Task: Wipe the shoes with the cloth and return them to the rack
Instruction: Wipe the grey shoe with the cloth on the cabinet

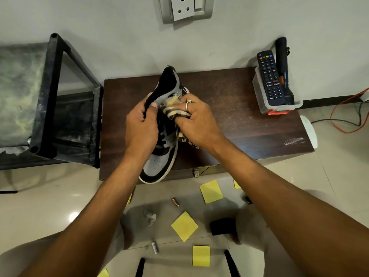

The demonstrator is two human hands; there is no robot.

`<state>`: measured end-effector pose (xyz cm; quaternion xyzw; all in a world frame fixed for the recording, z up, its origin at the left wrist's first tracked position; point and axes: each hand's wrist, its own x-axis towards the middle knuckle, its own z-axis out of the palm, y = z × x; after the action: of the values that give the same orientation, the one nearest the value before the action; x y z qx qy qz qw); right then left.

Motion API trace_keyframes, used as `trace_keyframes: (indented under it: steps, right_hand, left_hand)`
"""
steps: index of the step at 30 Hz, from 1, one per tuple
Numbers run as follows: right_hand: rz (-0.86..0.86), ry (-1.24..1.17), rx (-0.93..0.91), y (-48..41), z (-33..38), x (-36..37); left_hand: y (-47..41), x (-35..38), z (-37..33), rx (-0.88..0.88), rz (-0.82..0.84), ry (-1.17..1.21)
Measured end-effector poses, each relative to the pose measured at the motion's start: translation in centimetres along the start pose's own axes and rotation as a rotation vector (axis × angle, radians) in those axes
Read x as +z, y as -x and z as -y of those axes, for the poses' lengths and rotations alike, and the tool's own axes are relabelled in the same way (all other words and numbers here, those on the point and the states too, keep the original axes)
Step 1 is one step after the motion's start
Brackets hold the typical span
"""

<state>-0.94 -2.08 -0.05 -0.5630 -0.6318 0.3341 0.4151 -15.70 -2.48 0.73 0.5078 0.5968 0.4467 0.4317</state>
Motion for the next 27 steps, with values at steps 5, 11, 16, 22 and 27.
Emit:
trace_keyframes:
  steps: [5,11,16,22,27]
  right_hand:
    - [0.037,0.163,-0.201,0.6,-0.6,1.9]
    - [0.204,0.232,-0.123,0.5,-1.0,0.7]
    - [-0.01,-0.023,0.108,0.1,-0.9,-1.3]
    - [-0.079,-0.004,0.183,-0.6,-1.0,0.0]
    - [0.083,0.079,0.126,0.6,-1.0,0.8]
  left_hand:
    - [-0.2,-0.2,0.3,-0.016,-0.003,0.009]
    - [-0.2,-0.3,0.2,-0.029,0.02,0.041]
    - [-0.3,-0.2,0.4,0.015,0.004,-0.017]
    - [0.1,0.1,0.8,0.11,0.017,-0.128]
    - [0.1,0.1,1.0,0.169,0.046,-0.14]
